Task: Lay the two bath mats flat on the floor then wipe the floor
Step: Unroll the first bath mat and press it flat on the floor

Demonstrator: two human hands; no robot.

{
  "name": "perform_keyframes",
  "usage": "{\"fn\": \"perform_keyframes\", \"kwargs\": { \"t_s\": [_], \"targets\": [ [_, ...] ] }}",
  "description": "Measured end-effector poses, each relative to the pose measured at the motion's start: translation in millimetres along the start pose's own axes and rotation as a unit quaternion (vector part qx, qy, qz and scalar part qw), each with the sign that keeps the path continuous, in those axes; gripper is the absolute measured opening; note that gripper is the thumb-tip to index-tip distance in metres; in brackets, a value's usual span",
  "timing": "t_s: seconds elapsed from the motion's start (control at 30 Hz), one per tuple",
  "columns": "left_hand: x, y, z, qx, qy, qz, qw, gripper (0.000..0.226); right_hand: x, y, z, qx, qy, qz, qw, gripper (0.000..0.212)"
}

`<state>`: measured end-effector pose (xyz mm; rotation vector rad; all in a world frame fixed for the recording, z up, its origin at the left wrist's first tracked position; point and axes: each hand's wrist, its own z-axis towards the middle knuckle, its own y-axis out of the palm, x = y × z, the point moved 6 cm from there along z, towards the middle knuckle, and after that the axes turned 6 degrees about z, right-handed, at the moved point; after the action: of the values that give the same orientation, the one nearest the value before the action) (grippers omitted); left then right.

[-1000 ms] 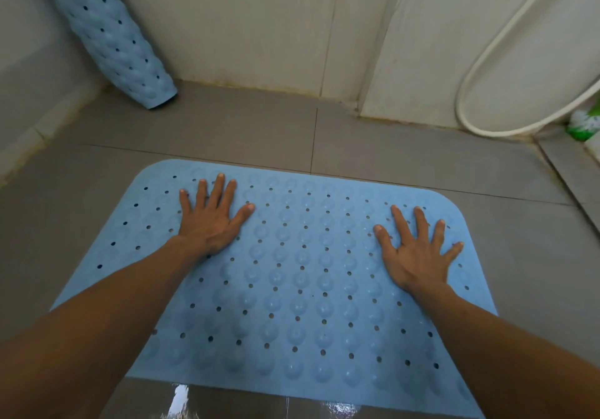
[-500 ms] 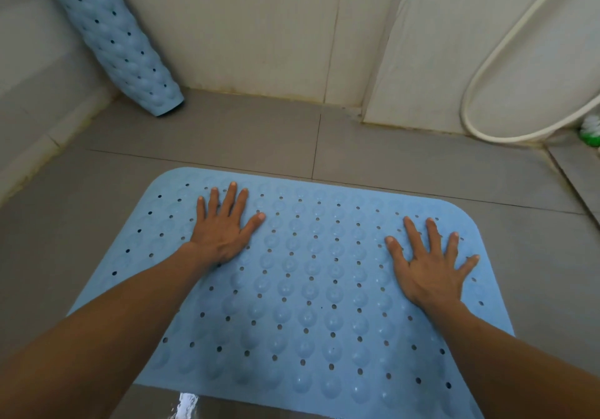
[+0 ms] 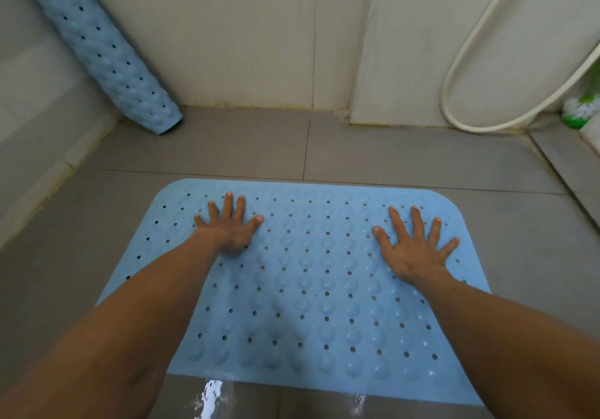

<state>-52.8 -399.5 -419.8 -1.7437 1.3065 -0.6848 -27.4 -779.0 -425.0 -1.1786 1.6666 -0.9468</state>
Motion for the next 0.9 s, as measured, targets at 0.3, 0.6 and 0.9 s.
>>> {"fn": "perform_keyframes", "kwargs": {
  "t_s": [0.3,0.6,0.9],
  "targets": [
    [-72,-5,-10,0.145,0.11,-0.023,0.983,0.073,-105,1,-40,0.033,-0.062,-0.009,0.997,0.068],
    [-98,-9,18,0.222,0.082,-0.043,0.971,0.072,-268,54,-50,0.065,-0.166,0.028,0.984,0.063],
    [-82,-24,75,0.235,0.11,-0.054,0.964,0.072,-290,68,16,0.131,-0.14,0.055,0.98,0.06]
  ]
}}
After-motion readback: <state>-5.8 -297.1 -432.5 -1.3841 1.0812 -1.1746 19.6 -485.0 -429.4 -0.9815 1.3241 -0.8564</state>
